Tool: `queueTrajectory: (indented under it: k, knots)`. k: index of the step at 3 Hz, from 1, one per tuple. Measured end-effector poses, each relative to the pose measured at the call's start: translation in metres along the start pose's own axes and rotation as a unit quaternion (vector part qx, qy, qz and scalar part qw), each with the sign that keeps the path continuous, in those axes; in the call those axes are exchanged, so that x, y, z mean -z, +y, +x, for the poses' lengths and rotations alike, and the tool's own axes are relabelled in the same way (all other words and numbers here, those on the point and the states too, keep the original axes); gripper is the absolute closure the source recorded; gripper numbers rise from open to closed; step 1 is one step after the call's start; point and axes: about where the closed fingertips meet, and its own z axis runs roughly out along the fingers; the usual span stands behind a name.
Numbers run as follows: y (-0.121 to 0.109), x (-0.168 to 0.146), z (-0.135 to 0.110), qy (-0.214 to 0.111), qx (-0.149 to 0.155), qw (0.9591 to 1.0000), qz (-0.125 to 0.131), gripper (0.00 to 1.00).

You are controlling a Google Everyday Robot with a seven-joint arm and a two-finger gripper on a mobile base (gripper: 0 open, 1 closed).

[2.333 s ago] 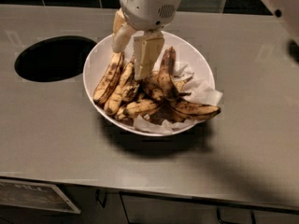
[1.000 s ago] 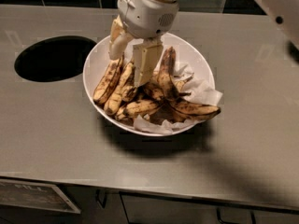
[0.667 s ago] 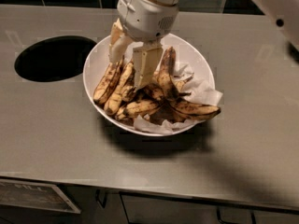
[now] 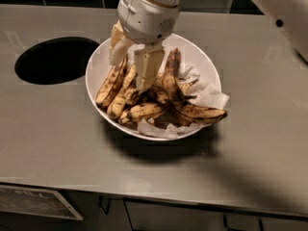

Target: Pick banana from white bowl

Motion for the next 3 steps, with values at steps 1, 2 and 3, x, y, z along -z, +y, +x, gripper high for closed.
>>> queueTrajectory:
  k: [1, 2, 3]
  knots:
    - [-0.0008, -0.0031, -0.0007, -0.004, 0.003, 1.0, -0.002, 0.38]
    - [0.0, -0.0069, -0.0034, -0.01, 0.007, 0.9999, -0.007, 0.38]
    - [0.0007, -0.0084, -0.005, -0.012, 0.009, 0.9998, -0.01, 0.39]
